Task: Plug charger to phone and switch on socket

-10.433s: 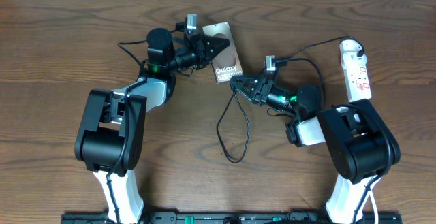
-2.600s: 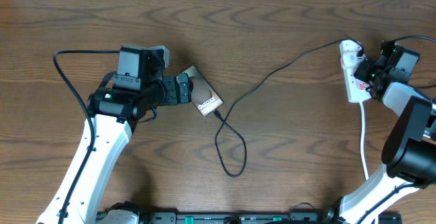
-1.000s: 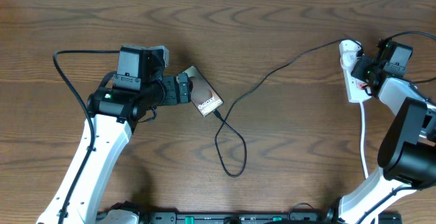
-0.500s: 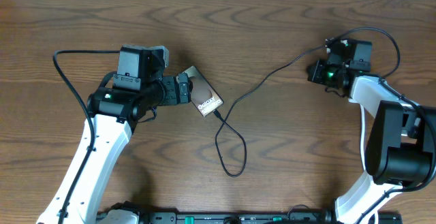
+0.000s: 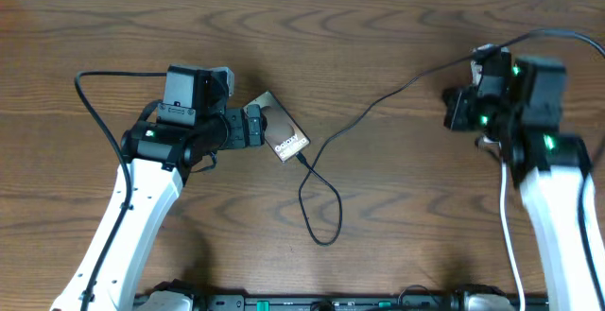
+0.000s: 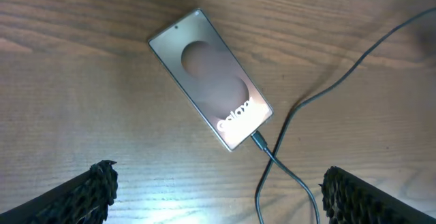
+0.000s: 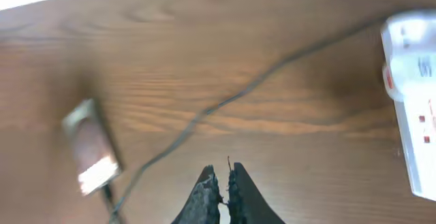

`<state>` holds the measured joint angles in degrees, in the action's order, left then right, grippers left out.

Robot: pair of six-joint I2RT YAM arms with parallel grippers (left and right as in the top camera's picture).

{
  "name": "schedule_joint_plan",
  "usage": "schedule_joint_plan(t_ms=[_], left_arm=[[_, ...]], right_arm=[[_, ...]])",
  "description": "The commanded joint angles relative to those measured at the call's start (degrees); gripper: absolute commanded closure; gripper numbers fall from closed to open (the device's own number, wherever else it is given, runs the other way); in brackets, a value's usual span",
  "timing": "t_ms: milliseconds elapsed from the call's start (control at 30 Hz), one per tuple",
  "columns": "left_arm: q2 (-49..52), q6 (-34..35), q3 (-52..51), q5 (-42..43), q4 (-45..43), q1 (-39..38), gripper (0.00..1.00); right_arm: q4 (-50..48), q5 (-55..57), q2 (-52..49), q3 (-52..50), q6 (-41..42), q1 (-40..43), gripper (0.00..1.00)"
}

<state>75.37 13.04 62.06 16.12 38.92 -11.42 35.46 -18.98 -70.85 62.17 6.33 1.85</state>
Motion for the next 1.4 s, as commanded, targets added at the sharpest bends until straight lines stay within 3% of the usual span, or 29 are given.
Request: schedule_joint_plan(t_ms=[0,133,167,200,233,267,533,733,1367], left_arm=[[-0.2,-1.0,0.0,-0.7,0.3,-0.2,0.02],[-0.2,-1.0,0.0,-0.7,1.4,-0.2,0.02],[-0.2,-1.0,0.0,-0.7,1.5,-0.2,0.02],[-0.2,-1.0,0.0,-0.7,1.6,-0.2,0.02],[-0.2,-1.0,0.0,-0.7,1.6,-0.2,0.02],[-0.2,-1.0,0.0,-0.5,1.6,-0.2,0.02],[-0.2,-0.7,0.0,-0.3,2.4,-0.2,0.02],[-0.2,-0.7,0.0,-0.3,2.6,-0.2,0.02],[-0.2,-0.7,0.0,-0.3,2.6,-0.2,0.02]], right_arm=[[5.0,3.2,8.9,0.1,-2.4,-3.4,0.94],[12.9,3.2,20.8,0.1,-2.1,-7.4,0.98],[14.2,3.2,22.5,0.1,-2.1,-7.8,0.95],[15.8,3.2,24.7,0.1,-2.0,-8.2,0.84],[17.3,3.2,26.7,0.1,-1.1,-8.3,0.40],[18.3,3.2,28.0,0.1,-0.3,-8.3,0.02],[28.6,3.2,38.4,0.1,1.4,-8.3,0.01],[33.2,3.2,39.2,0.1,1.3,-8.3,0.01],[34.2,3.2,39.2,0.1,1.3,-8.3,0.01]])
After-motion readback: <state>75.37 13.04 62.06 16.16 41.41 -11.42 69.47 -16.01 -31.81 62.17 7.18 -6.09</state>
